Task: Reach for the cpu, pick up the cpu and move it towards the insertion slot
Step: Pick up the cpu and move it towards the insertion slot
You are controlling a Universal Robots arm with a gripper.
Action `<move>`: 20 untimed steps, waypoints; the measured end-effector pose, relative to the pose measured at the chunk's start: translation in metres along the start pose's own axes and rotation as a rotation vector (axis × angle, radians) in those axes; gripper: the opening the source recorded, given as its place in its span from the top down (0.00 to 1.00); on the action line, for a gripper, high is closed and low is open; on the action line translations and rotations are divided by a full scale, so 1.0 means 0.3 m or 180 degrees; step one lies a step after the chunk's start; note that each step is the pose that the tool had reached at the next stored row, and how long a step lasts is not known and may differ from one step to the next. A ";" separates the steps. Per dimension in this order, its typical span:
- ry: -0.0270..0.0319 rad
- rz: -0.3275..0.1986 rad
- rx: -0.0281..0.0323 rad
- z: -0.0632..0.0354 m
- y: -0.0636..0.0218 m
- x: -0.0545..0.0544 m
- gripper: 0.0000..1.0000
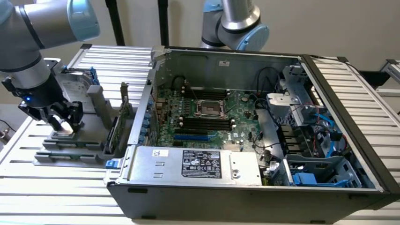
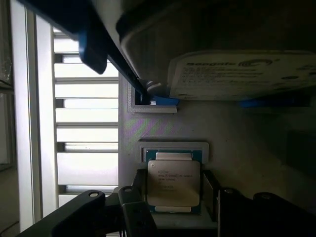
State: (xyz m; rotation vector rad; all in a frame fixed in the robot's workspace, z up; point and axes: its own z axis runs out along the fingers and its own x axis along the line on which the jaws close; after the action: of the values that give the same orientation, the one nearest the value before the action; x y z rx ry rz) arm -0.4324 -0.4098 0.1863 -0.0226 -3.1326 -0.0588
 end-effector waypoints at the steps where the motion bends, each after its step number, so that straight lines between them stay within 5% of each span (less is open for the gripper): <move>1: -0.0001 0.0000 -0.0001 -0.001 0.000 0.000 0.46; 13: 0.0000 0.0001 0.0000 -0.051 0.002 0.000 0.46; 20: 0.0000 0.0011 0.0000 -0.119 0.004 0.001 0.46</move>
State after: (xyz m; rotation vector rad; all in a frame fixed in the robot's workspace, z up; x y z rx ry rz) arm -0.4324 -0.4098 0.2221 -0.0280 -3.1324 -0.0589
